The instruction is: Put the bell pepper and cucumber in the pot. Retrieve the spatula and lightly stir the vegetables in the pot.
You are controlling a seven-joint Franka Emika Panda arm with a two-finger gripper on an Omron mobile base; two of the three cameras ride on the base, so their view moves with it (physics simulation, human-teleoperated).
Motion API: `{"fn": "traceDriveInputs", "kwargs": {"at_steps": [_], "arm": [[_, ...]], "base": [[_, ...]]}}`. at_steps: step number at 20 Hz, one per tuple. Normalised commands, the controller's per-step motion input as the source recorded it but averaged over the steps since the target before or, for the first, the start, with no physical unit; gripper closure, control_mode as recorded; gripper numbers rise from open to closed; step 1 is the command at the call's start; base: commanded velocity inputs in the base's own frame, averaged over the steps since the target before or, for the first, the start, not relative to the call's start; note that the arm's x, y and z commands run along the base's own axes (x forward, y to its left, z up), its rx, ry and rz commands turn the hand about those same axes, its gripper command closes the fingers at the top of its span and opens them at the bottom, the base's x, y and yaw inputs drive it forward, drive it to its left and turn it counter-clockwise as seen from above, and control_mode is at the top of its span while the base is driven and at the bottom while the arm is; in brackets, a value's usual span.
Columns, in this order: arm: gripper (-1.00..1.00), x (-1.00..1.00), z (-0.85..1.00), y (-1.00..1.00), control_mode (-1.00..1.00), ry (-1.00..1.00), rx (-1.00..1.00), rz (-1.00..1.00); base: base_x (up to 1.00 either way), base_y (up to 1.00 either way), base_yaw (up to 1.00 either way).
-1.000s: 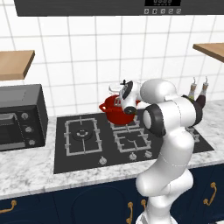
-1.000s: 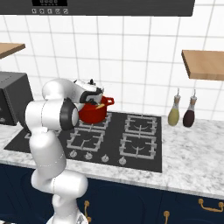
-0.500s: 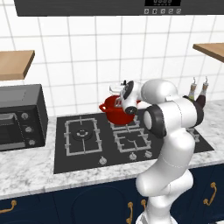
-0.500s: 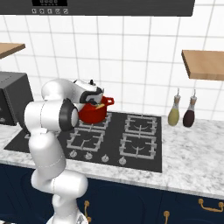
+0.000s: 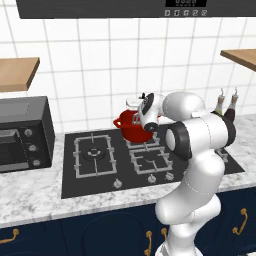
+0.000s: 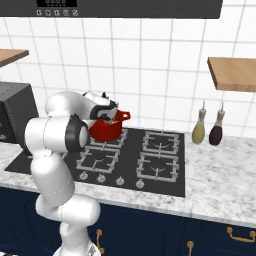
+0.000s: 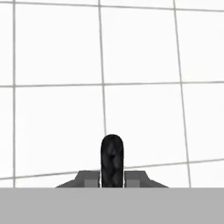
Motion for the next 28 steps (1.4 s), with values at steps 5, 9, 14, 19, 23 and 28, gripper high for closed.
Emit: {"fn": "traceDriveInputs", "kwargs": {"at_steps": [5, 9, 14, 19, 23, 28], "arm": [[1.00, -0.13, 0.00, 0.00, -1.00, 0.08, -0.04, 0.00], [1.00, 0.00, 0.00, 0.03, -1.00, 0.01, -0.01, 0.00], [1.00, 0.00, 0.00, 0.11, -1.00, 0.00, -0.05, 0.00], [1.00, 0.00, 0.00, 0.12, -1.00, 0.00, -0.05, 0.00], [1.00, 0.00, 0.16, 0.11, -1.00, 0.00, 0.00, 0.02], [1.00, 0.00, 0.12, 0.00, -1.00, 0.00, 0.01, 0.00]], "base": [[0.00, 0.00, 0.00], [0.00, 0.00, 0.00], [0.00, 0.00, 0.00], [0.00, 0.00, 0.00], [0.00, 0.00, 0.00], [0.00, 0.00, 0.00]]}}
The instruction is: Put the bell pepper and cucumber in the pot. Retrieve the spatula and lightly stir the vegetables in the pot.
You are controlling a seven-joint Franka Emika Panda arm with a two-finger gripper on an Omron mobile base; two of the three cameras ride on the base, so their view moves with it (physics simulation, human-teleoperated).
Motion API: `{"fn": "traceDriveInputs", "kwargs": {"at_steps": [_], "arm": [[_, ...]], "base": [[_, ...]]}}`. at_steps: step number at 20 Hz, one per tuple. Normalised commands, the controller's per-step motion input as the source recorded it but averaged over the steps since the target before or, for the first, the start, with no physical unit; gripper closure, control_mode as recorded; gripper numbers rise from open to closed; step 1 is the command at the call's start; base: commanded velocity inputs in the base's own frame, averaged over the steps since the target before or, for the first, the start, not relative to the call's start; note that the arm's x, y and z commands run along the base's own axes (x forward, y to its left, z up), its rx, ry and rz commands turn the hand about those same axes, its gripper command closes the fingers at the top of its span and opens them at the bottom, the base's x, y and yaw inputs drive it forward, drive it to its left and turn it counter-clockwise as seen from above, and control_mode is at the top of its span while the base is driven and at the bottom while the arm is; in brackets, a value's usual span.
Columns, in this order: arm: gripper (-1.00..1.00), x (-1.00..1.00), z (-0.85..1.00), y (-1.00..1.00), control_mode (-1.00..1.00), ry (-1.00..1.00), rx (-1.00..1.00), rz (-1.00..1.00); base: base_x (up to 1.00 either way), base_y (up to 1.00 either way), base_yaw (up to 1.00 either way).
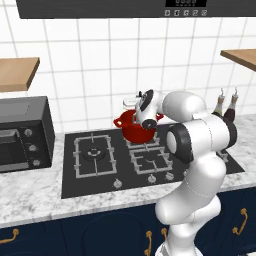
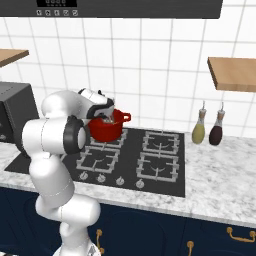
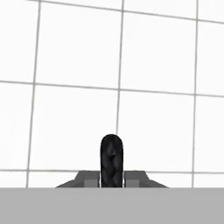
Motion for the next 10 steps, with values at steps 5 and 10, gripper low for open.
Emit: {"fn": "traceDriveInputs", "kwargs": {"at_steps": [5, 10], "arm": [[1.00, 0.00, 0.00, 0.10, -1.00, 0.00, 0.08, 0.00], [1.00, 0.00, -0.09, 0.14, -1.00, 0.00, 0.00, 0.01]], "base": [[0.00, 0.00, 0.00], [0.00, 0.00, 0.00]]}}
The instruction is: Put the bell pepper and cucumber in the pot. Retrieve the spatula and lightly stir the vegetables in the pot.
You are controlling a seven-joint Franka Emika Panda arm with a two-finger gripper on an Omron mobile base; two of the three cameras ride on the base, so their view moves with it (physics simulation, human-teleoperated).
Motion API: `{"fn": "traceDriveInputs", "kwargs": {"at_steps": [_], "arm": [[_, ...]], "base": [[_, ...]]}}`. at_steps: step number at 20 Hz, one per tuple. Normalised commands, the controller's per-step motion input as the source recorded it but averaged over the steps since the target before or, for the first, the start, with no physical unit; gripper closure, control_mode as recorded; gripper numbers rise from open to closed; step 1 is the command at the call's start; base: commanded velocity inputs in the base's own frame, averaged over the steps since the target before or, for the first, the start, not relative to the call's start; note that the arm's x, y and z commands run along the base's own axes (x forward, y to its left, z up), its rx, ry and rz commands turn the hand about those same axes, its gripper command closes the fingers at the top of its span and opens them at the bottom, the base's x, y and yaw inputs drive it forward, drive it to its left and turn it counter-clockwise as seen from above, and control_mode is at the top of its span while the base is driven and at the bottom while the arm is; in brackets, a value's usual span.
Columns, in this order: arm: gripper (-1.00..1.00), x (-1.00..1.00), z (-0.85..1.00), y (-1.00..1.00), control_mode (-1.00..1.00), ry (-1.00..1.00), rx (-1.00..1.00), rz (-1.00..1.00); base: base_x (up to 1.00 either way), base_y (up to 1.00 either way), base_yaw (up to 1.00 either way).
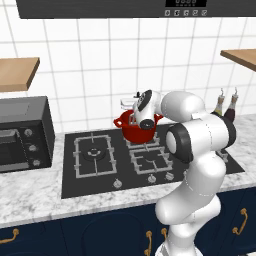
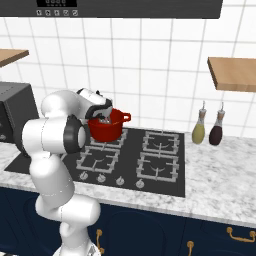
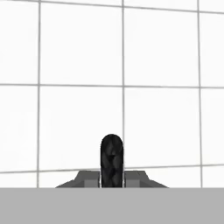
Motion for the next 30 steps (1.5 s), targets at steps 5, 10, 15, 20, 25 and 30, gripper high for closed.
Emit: {"fn": "traceDriveInputs", "kwargs": {"at_steps": [5, 10, 15, 20, 25, 30], "arm": [[1.00, 0.00, -0.17, 0.11, -1.00, 0.00, 0.00, 0.04], [1.00, 0.00, -0.08, 0.04, -1.00, 0.00, 0.01, 0.15], [1.00, 0.00, 0.00, -0.01, -1.00, 0.07, 0.05, 0.10], [1.00, 0.00, 0.00, -0.13, -1.00, 0.22, 0.05, 0.00], [1.00, 0.00, 0.00, -0.04, -1.00, 0.16, 0.00, -0.05], [1.00, 0.00, 0.00, -0.07, -1.00, 0.13, 0.00, -0.01]], "base": [[0.00, 0.00, 0.00], [0.00, 0.00, 0.00], [0.00, 0.00, 0.00], [0.00, 0.00, 0.00], [0.00, 0.00, 0.00], [0.00, 0.00, 0.00]]}}
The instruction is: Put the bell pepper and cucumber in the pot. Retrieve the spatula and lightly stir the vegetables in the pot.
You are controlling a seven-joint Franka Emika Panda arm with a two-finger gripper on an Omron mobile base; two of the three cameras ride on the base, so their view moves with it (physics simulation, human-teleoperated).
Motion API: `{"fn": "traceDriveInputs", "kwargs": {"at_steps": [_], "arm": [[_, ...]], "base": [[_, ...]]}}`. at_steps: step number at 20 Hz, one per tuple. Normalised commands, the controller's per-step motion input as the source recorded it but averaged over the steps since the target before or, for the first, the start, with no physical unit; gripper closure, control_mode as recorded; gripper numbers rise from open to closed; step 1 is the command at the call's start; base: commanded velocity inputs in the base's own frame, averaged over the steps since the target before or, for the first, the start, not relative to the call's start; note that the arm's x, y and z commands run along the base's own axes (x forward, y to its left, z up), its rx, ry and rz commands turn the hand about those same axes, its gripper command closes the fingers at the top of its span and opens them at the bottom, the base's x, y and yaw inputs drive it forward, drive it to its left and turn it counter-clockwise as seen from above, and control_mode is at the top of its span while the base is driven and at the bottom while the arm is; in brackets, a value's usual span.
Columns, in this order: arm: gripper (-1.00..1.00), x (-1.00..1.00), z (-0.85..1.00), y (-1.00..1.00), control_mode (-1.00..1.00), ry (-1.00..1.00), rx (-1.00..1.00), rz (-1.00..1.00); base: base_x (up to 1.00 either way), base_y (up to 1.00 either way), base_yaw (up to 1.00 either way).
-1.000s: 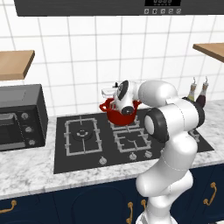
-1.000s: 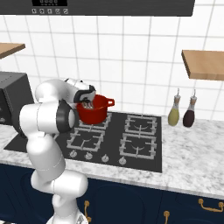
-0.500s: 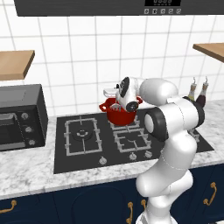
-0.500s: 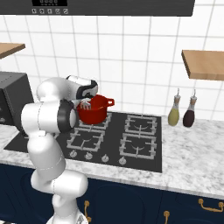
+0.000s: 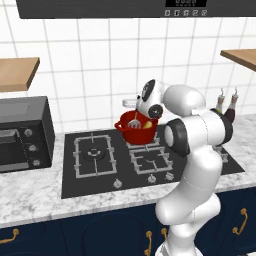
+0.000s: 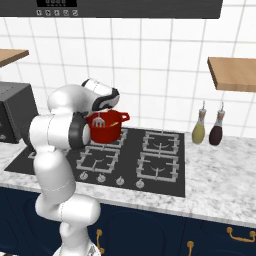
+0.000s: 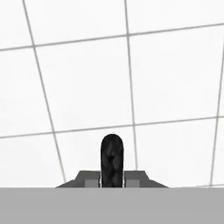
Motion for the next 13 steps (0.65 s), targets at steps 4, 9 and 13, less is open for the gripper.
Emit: {"fn": "traceDriveInputs", "kwargs": {"at_steps": [4, 9, 13], "arm": [[1.00, 0.00, 0.00, -0.01, -1.00, 0.08, 0.00, 0.00], [1.00, 0.00, -0.10, 0.00, -1.00, 0.05, 0.00, 0.00], [1.00, 0.00, -0.46, 0.00, -1.00, 0.00, -0.03, 0.00]], "base": [[0.00, 0.00, 0.00], [0.00, 0.00, 0.00], [0.00, 0.00, 0.00]]}}
